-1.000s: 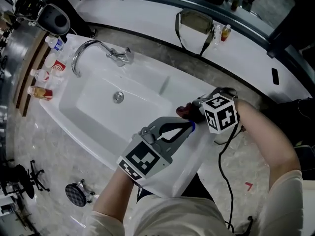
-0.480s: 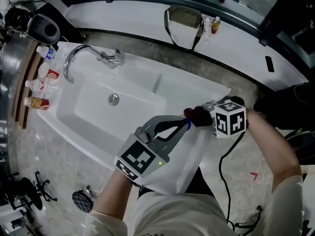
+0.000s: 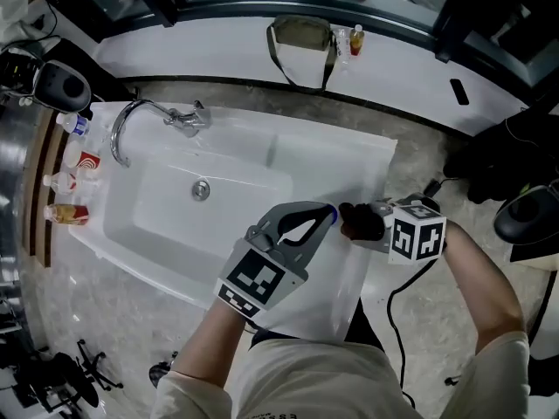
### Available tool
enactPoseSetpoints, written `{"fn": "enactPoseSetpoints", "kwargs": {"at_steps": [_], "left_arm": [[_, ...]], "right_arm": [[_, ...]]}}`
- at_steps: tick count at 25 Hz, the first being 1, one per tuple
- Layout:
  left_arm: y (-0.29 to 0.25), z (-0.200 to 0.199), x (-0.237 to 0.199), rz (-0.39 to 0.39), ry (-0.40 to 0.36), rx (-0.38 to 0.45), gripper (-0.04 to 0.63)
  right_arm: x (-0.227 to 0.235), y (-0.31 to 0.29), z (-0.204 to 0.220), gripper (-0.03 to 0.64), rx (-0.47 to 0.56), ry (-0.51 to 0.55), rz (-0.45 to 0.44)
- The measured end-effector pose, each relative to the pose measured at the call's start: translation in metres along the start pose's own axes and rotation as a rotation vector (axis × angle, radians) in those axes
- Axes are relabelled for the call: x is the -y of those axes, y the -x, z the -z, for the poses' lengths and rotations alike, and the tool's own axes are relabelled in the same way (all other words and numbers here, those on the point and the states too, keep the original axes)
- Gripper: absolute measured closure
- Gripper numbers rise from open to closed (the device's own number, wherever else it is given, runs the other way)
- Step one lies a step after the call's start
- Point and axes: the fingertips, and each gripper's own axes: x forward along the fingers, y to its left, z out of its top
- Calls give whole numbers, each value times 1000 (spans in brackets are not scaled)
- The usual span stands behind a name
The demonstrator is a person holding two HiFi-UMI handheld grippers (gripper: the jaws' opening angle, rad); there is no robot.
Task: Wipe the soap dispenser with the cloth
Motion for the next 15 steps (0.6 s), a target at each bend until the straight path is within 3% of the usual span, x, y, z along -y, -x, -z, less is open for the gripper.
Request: {"fn": "enactPoseSetpoints", "kwargs": {"at_steps": [5, 11, 13, 15], "left_arm": [[-2, 0, 1, 26, -14, 10, 595], [-7, -8, -4, 29, -92, 52, 595], [-1, -24, -6, 29, -93, 142, 595], [10, -35, -8, 45, -74, 221, 595]], "right_arm": [[-16, 12, -12, 540, 116, -180, 133], [-29, 13, -11, 538, 151, -351, 335], [-24, 17, -7, 538, 167, -469, 460], [-15, 28, 4, 537, 181, -657, 645]]}}
